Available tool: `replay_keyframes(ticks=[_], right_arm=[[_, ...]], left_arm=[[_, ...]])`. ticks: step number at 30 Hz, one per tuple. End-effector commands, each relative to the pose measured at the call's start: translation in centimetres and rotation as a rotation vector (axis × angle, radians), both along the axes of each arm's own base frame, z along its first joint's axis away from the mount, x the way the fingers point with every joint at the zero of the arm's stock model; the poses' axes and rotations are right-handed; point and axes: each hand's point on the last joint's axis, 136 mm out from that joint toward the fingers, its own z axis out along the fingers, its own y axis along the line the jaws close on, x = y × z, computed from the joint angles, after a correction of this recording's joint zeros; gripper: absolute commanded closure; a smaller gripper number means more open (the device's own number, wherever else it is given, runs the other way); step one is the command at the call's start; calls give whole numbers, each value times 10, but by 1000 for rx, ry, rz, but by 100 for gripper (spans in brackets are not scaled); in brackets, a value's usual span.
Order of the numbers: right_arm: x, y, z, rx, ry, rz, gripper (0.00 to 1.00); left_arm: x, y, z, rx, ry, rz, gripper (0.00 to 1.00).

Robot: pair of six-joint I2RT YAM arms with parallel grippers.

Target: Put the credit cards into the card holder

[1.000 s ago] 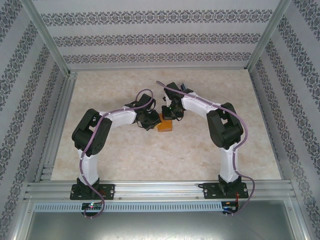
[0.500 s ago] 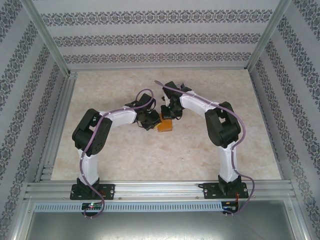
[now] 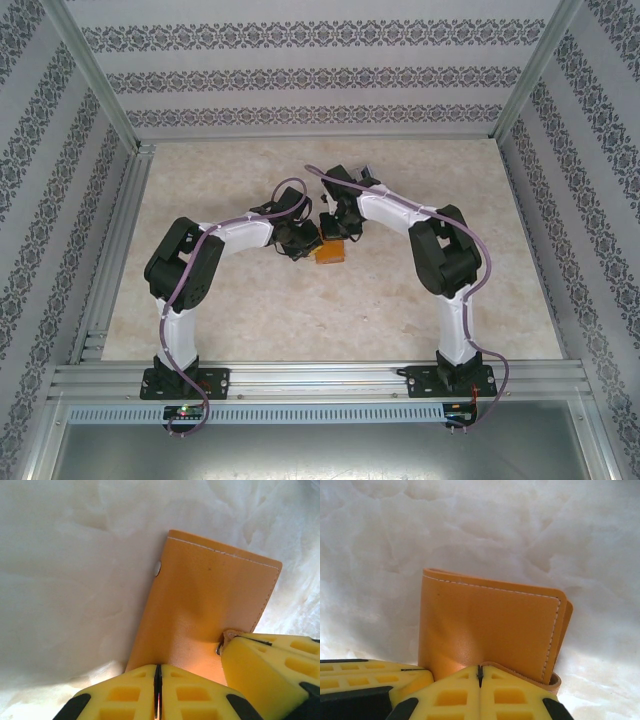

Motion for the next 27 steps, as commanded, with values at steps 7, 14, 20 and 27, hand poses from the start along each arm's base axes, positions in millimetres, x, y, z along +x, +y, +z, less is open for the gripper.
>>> replay_keyframes(ticks=[7, 14, 20, 27], right_arm=[[-58, -29, -68, -152, 142, -4, 97], [-49, -24, -60, -121, 112, -12, 94], [-43, -23, -37, -99, 56, -18, 91], [-37, -21, 0, -37, -40, -30, 83]], left_arm=[[-19, 9, -33, 81, 72, -13, 89], [-14, 8, -24, 88, 42, -41, 88], [-5, 10, 3, 80, -89, -96, 79], [5, 37, 34, 141, -217, -97, 63]])
